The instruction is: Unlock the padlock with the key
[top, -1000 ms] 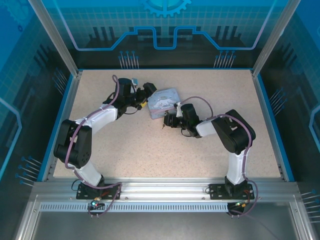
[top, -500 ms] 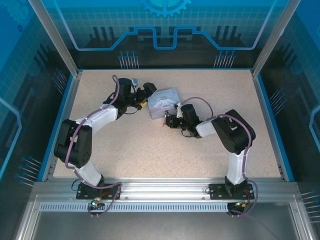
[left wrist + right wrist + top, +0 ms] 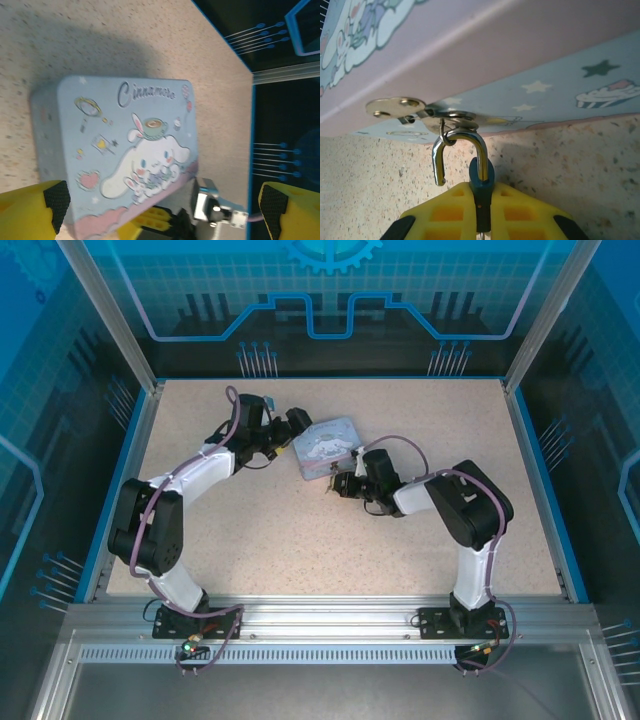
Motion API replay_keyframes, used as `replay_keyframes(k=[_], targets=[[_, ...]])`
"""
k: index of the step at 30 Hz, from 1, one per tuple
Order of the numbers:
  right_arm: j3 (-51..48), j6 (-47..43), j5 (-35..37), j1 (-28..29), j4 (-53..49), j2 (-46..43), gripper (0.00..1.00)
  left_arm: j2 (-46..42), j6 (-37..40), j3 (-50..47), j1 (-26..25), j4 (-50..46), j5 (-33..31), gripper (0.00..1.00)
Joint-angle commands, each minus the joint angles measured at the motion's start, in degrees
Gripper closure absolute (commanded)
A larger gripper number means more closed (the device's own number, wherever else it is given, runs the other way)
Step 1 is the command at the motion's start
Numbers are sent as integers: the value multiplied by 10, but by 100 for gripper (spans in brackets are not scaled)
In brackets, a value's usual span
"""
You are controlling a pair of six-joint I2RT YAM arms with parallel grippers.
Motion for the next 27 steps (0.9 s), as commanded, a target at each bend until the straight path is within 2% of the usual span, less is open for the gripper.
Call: replay_keyframes(k=[1,11,27], targets=[[-21,26,-1,-7,-66,-10,94,-5,76,27,0,-86,-63,1],[-35,51,-2,-23,-119,-52,99,-11,117,22,-41,-128,-145,1],[-43,100,-19,-40,-137,-68,100,23,136,1,-104,-141,-217,1]])
